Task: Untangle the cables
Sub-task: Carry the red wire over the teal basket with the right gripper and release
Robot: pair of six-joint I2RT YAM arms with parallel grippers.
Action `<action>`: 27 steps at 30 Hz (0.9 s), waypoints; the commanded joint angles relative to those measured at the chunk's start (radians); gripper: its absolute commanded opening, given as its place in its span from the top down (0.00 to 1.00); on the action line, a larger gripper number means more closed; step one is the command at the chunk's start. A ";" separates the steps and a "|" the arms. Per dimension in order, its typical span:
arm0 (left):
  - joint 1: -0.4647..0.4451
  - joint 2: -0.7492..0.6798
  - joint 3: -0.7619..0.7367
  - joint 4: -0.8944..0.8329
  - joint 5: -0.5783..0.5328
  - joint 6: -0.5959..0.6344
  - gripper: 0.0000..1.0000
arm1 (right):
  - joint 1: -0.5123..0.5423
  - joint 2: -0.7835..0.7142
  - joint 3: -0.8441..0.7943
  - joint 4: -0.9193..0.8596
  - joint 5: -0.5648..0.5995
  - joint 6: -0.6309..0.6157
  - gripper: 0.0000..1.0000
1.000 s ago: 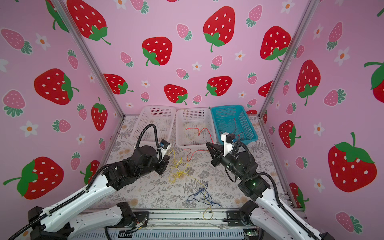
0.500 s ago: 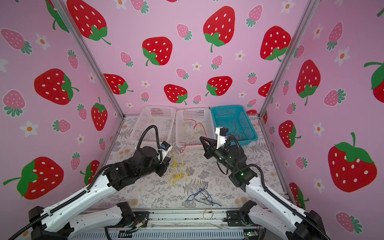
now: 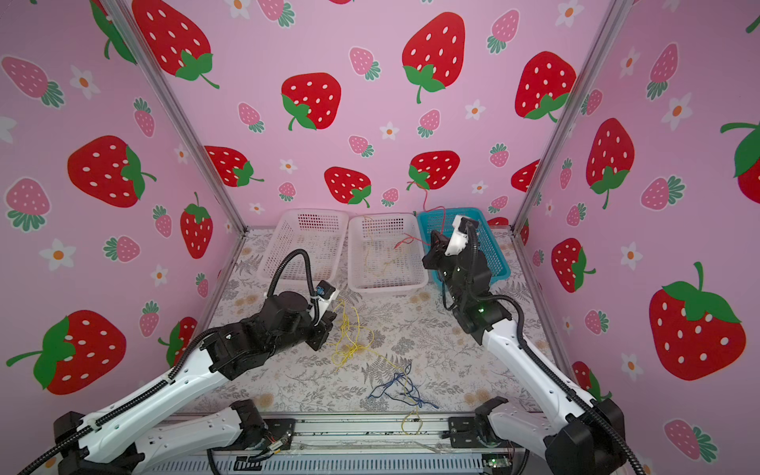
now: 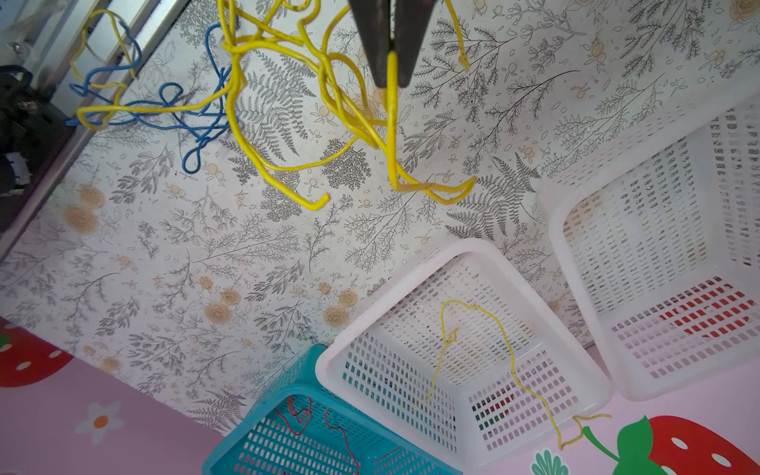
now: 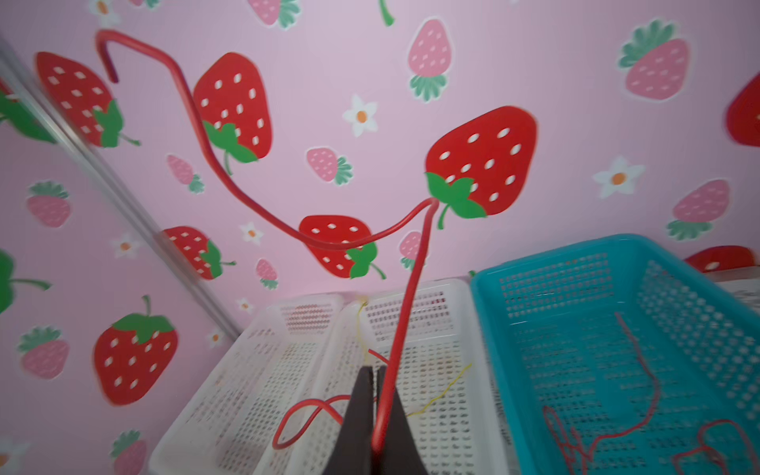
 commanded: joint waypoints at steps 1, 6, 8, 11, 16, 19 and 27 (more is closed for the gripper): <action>0.005 -0.021 -0.004 0.011 -0.054 0.010 1.00 | -0.098 0.047 0.032 -0.124 0.048 0.023 1.00; 0.005 -0.032 -0.010 0.011 -0.120 0.005 1.00 | -0.194 0.192 0.143 -0.150 0.109 0.021 1.00; 0.005 -0.041 -0.014 0.017 -0.123 0.003 1.00 | -0.229 0.284 0.198 -0.172 0.106 0.019 1.00; 0.005 -0.049 -0.018 0.019 -0.127 0.003 1.00 | -0.277 0.402 0.256 -0.206 0.080 0.043 1.00; 0.005 -0.053 -0.020 0.017 -0.131 0.008 1.00 | -0.319 0.516 0.283 -0.218 0.078 0.059 1.00; 0.004 -0.050 -0.020 0.016 -0.131 0.007 1.00 | -0.336 0.550 0.283 -0.219 0.062 0.067 1.00; 0.005 -0.043 -0.019 0.015 -0.122 0.008 1.00 | -0.337 0.564 0.289 -0.227 0.065 0.064 0.71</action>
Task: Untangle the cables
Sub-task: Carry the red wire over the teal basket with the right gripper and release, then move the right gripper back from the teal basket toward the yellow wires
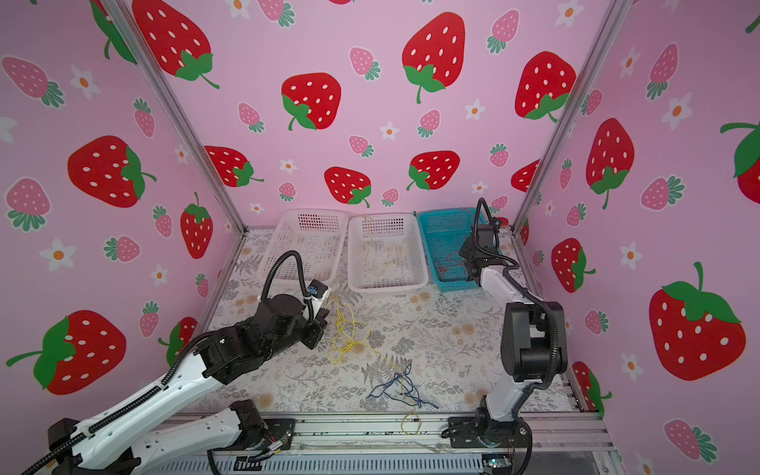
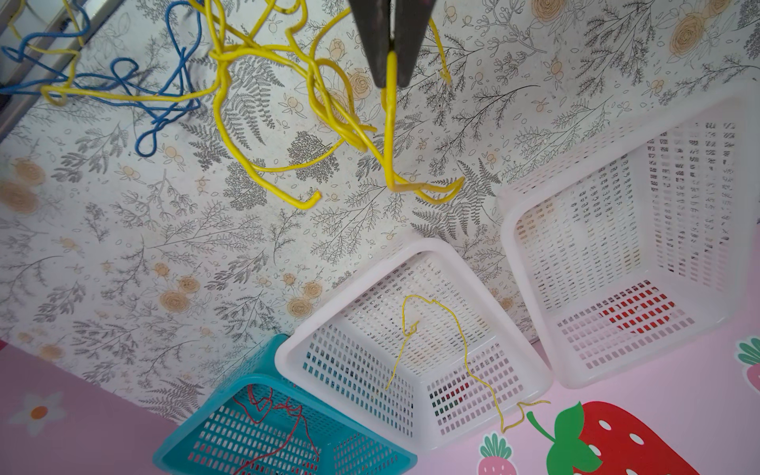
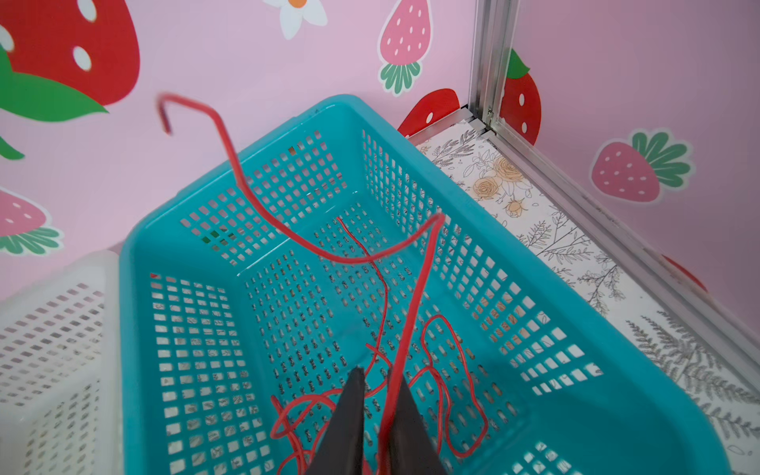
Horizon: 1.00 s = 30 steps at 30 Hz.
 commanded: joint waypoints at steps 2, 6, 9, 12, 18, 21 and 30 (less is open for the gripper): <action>0.005 -0.003 0.000 0.016 -0.026 0.009 1.00 | -0.003 -0.020 0.032 -0.003 -0.015 0.023 0.64; 0.006 -0.003 0.002 0.015 -0.024 0.008 1.00 | -0.003 -0.044 0.028 -0.009 -0.022 0.035 0.59; 0.006 -0.003 0.002 0.016 -0.021 0.009 1.00 | -0.004 -0.072 0.016 -0.011 -0.031 0.043 0.56; 0.005 -0.002 0.001 0.016 -0.018 0.010 1.00 | 0.001 -0.116 -0.003 -0.009 -0.066 0.043 0.51; 0.010 0.004 0.005 0.015 -0.013 0.009 1.00 | 0.007 -0.173 -0.031 -0.030 -0.058 0.042 0.35; 0.009 0.003 0.003 0.014 -0.012 0.007 1.00 | 0.016 -0.218 -0.050 -0.021 -0.161 0.037 0.35; 0.019 0.011 0.008 0.015 -0.004 0.000 1.00 | 0.281 -0.527 -0.410 0.338 -0.690 -0.064 0.34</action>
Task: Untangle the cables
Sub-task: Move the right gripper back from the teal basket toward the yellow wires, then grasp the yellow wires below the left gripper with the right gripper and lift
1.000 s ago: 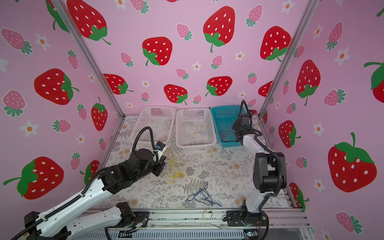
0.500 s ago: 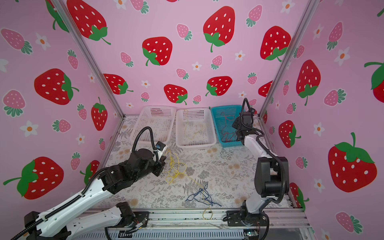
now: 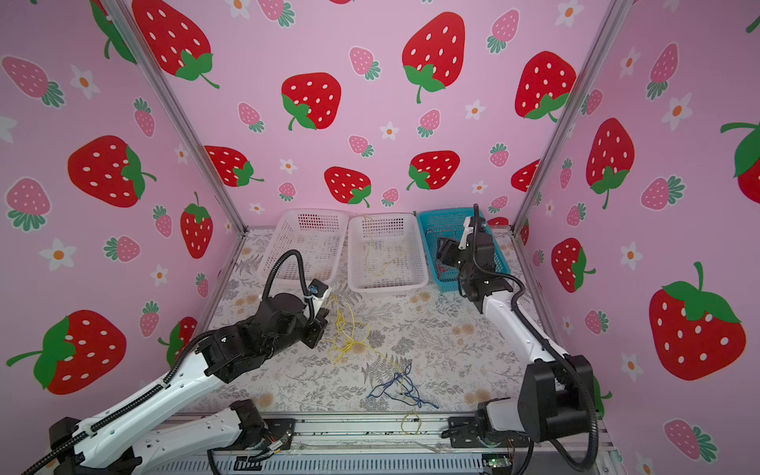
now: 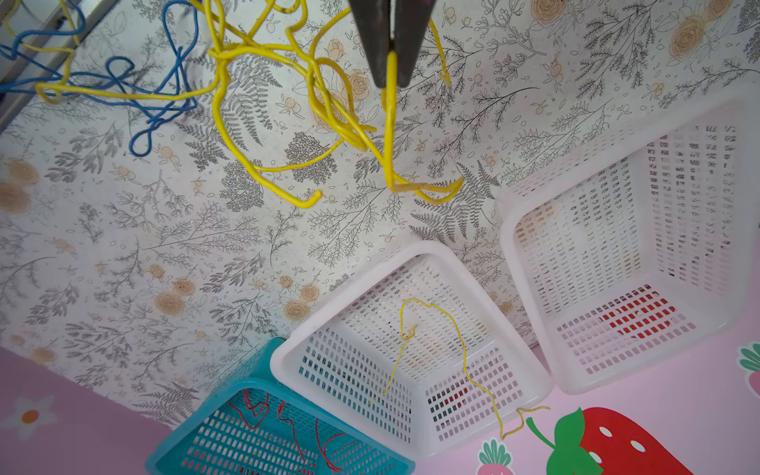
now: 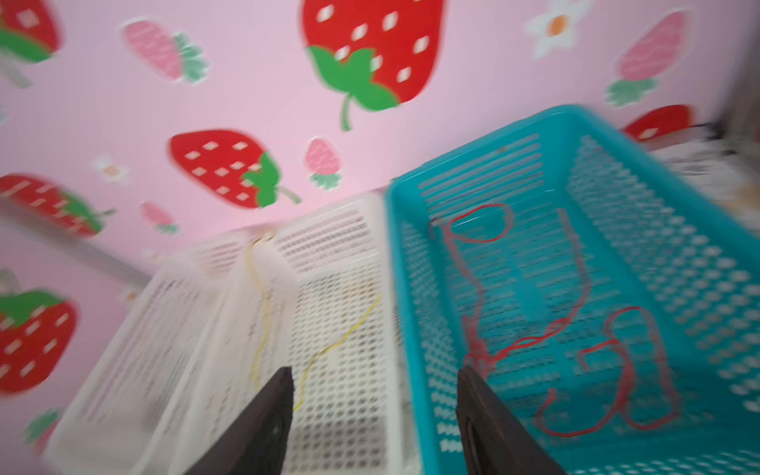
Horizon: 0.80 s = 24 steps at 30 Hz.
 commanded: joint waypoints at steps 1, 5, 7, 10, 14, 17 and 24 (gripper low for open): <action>0.008 -0.001 0.008 0.015 -0.010 -0.001 1.00 | 0.118 -0.123 -0.141 0.212 -0.298 -0.075 0.34; 0.017 0.005 0.013 0.009 -0.017 -0.008 1.00 | 0.285 -0.196 -0.237 0.224 -0.401 -0.154 0.34; 0.023 0.004 0.015 0.010 -0.009 -0.013 1.00 | 0.350 -0.204 -0.280 0.250 -0.442 -0.184 0.34; 0.035 -0.002 0.014 0.015 0.009 -0.019 1.00 | 0.435 -0.183 -0.322 0.278 -0.432 -0.235 0.33; 0.040 -0.013 0.008 0.024 0.022 -0.021 1.00 | 0.555 -0.123 -0.303 0.292 -0.349 -0.285 0.34; 0.040 -0.009 0.007 0.021 0.022 -0.018 1.00 | 0.648 -0.090 -0.268 0.265 -0.212 -0.341 0.38; 0.040 0.018 0.021 0.002 0.015 -0.021 1.00 | 0.800 -0.098 -0.247 0.286 0.154 -0.368 0.57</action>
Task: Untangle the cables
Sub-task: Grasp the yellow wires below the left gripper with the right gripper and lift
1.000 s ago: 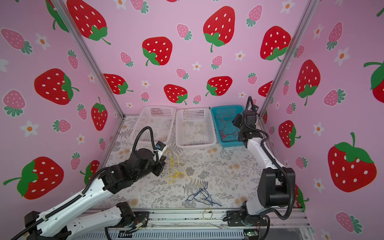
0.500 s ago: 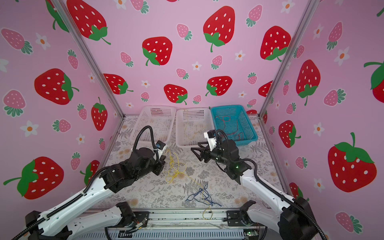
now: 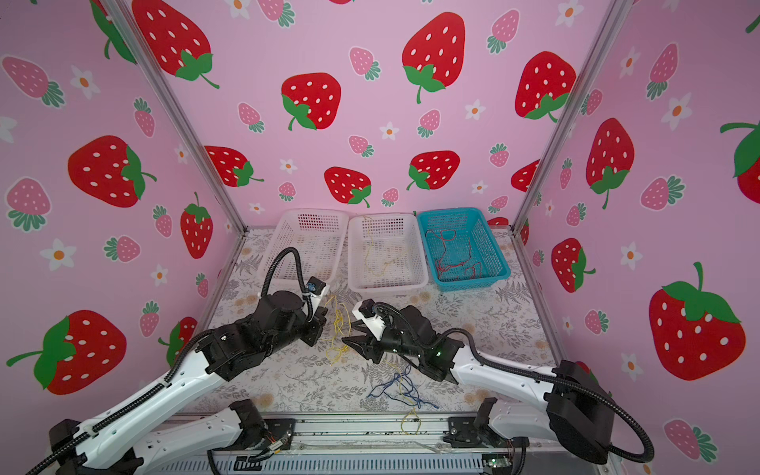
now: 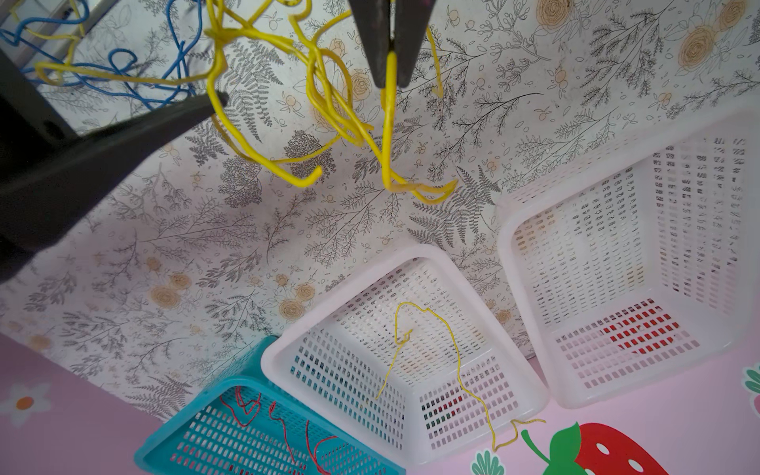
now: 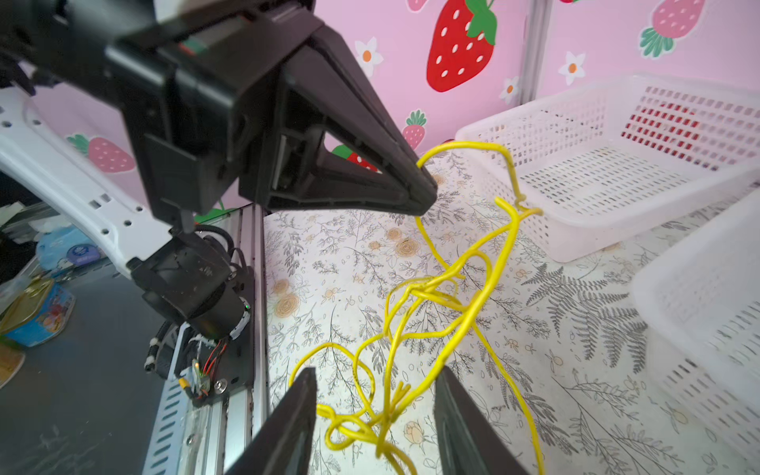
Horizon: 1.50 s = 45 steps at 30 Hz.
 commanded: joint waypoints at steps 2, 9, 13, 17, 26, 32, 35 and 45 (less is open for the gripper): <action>0.009 0.012 0.022 0.002 -0.005 0.001 1.00 | 0.074 -0.026 0.022 0.054 0.308 -0.042 0.59; 0.010 0.015 0.026 -0.005 -0.002 0.001 1.00 | 0.128 -0.051 0.056 0.005 0.552 -0.037 0.55; 0.010 0.018 0.026 -0.004 0.002 0.001 1.00 | 0.133 -0.028 0.063 0.012 0.414 -0.057 0.53; 0.010 0.017 0.026 -0.004 0.005 0.000 1.00 | 0.159 0.011 0.083 0.011 0.362 -0.077 0.58; 0.011 0.020 0.026 -0.004 0.006 0.000 1.00 | 0.202 0.109 0.119 -0.008 0.388 -0.112 0.64; 0.012 0.011 0.023 -0.002 0.013 0.000 1.00 | 0.202 0.194 0.137 -0.008 0.479 -0.119 0.66; 0.010 0.004 0.019 0.004 0.021 0.000 1.00 | 0.195 0.225 0.153 -0.017 0.530 -0.126 0.69; 0.011 0.002 0.018 0.005 0.040 0.005 1.00 | 0.139 0.257 0.146 -0.011 0.546 -0.101 0.70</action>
